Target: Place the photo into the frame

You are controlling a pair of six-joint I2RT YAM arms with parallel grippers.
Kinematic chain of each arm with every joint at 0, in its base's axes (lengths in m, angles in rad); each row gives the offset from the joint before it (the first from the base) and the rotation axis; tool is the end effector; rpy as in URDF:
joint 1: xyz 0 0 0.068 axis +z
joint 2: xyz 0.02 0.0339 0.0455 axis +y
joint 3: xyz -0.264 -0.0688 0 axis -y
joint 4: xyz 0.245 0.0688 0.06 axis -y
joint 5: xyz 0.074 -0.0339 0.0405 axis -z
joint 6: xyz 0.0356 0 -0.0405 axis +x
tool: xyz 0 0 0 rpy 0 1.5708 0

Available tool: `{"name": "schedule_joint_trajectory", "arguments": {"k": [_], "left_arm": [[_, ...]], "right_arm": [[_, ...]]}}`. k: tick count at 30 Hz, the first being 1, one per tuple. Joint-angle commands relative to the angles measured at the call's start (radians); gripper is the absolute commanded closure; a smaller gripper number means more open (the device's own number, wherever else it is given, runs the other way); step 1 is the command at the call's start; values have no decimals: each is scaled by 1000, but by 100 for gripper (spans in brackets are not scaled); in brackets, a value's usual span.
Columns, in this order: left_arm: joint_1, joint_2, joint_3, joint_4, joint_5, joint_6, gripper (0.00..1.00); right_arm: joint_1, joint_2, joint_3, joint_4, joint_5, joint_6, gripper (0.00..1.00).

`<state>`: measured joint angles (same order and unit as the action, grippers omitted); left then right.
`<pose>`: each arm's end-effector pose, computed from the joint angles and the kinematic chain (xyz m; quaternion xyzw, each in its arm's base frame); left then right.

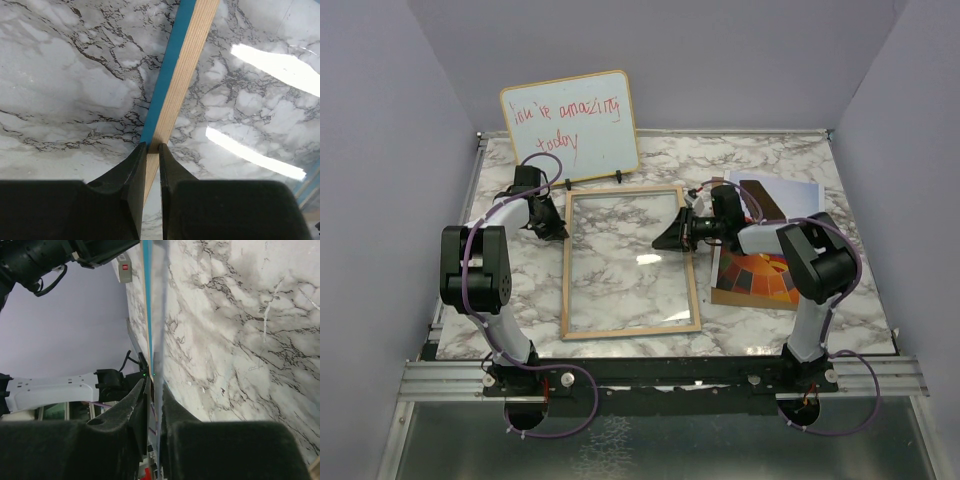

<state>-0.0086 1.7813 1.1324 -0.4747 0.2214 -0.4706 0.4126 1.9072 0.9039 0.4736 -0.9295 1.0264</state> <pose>0.3536 -0.0109 0.1734 -0.1980 0.9490 -0.1569 0.1885 0.3290 0.1752 0.1402 0.0218 0.8066 0.5855 0.0782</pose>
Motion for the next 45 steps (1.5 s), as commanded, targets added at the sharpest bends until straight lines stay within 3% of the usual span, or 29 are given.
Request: {"name": "schedule_joint_trajectory", "arguments": {"k": [1,8,10,14,19,27,35,39,45], "left_arm": [[-5,54,-13,-5,-27,15,83],[-5,53,-7,-11,-28,16,83],[-5,52,-4,-13,-30,18,83],[-5,48,8,-25,-36,22,83],[-5,38,22,-39,-39,29,83],[-5,19,26,-52,-39,36,83],[-5,2,17,-61,-36,43,80],[-5,-2,11,-61,-29,44,80],[-5,3,5,-61,-20,45,80]], "right_arm": [[11,11,47,-140,25,-117,80],[11,11,56,-181,43,-140,63],[12,4,63,-203,49,-149,56],[11,-36,74,-285,101,-176,30],[13,-66,98,-401,162,-184,17],[14,-70,166,-665,311,-250,15],[15,-65,170,-666,308,-250,16],[24,-56,170,-606,259,-235,22],[28,-53,146,-492,180,-218,41]]}}
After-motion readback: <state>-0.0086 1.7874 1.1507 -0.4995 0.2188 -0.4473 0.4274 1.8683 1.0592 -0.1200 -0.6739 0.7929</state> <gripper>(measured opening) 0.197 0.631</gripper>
